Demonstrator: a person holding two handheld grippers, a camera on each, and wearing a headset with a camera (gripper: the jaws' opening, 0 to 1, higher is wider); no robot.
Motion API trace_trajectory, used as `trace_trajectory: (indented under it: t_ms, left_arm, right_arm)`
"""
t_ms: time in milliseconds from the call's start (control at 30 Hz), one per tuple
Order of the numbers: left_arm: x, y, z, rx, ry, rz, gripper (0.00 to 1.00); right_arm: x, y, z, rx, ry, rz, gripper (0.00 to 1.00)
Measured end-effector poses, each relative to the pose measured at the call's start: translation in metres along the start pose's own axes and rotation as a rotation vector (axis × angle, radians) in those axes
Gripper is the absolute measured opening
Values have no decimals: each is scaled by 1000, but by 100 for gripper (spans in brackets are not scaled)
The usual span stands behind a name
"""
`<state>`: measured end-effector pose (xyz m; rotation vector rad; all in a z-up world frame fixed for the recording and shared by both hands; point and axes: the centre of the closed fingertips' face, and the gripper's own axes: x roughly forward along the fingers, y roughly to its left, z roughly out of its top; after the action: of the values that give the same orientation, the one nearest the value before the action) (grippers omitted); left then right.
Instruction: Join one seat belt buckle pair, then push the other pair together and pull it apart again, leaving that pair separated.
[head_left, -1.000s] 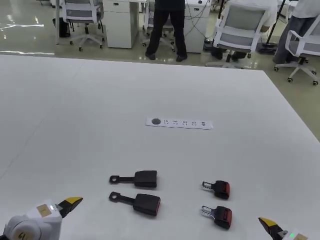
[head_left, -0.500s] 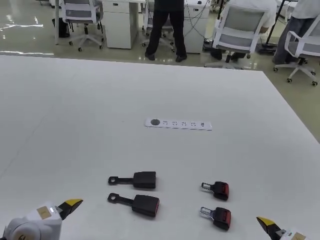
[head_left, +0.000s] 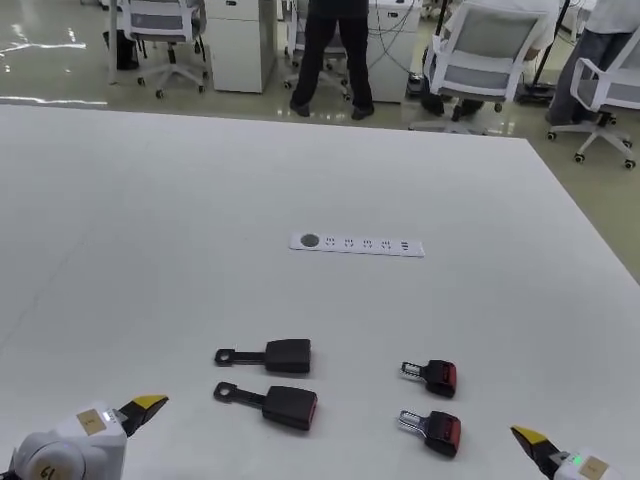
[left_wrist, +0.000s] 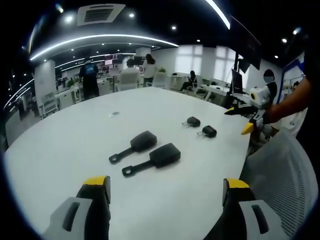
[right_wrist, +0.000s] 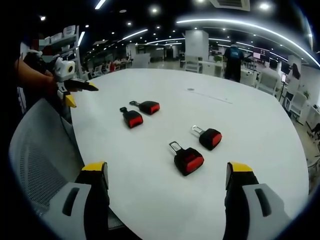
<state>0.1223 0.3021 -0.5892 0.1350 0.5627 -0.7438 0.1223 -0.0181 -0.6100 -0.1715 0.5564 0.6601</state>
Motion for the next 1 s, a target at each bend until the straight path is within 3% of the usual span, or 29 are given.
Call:
trace_trajectory:
  t_ms: [667, 1000]
  left_arm:
    - [12, -2, 8, 10, 10, -13, 95]
    - [20, 5, 7, 15, 19, -23, 94]
  right_arm:
    - [7, -14, 5, -11, 10, -3, 97]
    - [15, -21, 2, -7, 22, 10, 96]
